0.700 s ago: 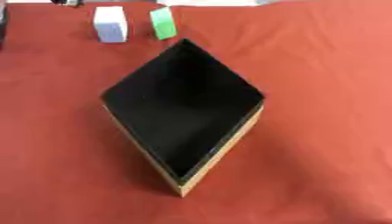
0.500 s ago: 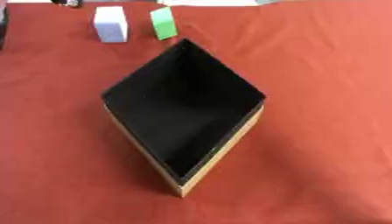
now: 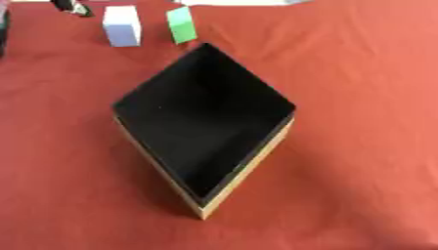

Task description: Pick up objects on the table and place them in the box.

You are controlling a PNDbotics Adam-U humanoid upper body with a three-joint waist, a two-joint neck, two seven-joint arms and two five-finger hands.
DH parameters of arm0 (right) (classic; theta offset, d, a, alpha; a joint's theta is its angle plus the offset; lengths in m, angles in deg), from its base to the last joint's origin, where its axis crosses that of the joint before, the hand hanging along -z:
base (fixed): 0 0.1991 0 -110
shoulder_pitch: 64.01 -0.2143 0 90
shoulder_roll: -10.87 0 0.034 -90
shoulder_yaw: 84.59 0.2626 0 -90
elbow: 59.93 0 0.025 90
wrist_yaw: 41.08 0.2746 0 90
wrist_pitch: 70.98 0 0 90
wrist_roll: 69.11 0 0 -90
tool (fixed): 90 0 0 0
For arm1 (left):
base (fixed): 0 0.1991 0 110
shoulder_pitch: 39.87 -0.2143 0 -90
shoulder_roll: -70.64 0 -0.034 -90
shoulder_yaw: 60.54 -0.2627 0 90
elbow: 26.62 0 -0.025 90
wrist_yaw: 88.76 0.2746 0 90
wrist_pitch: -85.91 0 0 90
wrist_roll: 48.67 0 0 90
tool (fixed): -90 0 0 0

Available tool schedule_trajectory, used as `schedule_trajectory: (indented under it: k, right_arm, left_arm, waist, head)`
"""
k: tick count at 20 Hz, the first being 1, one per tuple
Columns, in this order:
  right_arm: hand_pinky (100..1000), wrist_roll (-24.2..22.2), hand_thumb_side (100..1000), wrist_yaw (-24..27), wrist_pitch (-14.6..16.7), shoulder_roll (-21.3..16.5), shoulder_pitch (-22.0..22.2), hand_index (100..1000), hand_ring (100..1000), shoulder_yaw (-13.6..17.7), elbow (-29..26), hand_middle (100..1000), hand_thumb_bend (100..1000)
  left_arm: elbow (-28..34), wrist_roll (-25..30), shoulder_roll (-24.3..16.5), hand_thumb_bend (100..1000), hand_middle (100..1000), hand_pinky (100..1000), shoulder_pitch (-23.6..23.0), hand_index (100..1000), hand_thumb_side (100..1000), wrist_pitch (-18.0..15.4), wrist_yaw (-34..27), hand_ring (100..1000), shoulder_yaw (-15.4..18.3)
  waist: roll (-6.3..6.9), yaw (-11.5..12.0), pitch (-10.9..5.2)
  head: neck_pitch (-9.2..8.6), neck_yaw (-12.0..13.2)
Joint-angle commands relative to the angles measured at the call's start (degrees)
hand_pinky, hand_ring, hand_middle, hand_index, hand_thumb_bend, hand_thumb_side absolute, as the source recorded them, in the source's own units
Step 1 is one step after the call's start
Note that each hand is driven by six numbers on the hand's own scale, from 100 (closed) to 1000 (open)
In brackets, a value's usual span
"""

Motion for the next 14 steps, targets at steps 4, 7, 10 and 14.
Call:
schedule_trajectory:
  k: [4,7,10,14]
  right_arm:
    - [780,-0.17,674,0.42,0.03,-1.18,-0.99,804,633,0.28,-0.94,549,100]
    - [780,-0.21,674,0.48,0.02,-1.23,-1.06,804,632,0.26,-0.94,548,100]
    - [779,-0.29,673,0.55,0.02,-1.35,-1.26,804,632,0.18,-0.94,547,100]
    - [779,-0.43,673,0.69,0.01,-1.6,-1.64,804,631,0.08,-0.94,545,100]
  left_arm:
    - [0.5,1.24,-0.48,501,949,881,1.81,1000,127,-0.87,0.13,959,0.73]
    - [0.47,1.1,-0.23,485,954,878,2.05,1000,134,-0.87,-0.53,963,0.75]
    - [0.26,1.4,0.05,479,962,883,2.52,1000,165,-1.04,-1.23,973,0.7]
    - [-0.57,1.75,0.43,471,971,890,3.59,1000,204,-0.73,-1.12,1000,1.14]
  waist:
    - [-0.01,-0.2,-1.01]
    - [0.04,-0.31,-0.87]
    - [0.09,-0.49,-0.58]
    - [0.14,-0.85,-0.02]
  head:
    - [-0.73,-0.14]
    - [-0.81,-0.1]
    - [-0.84,0.03]
    - [-0.98,1.07]
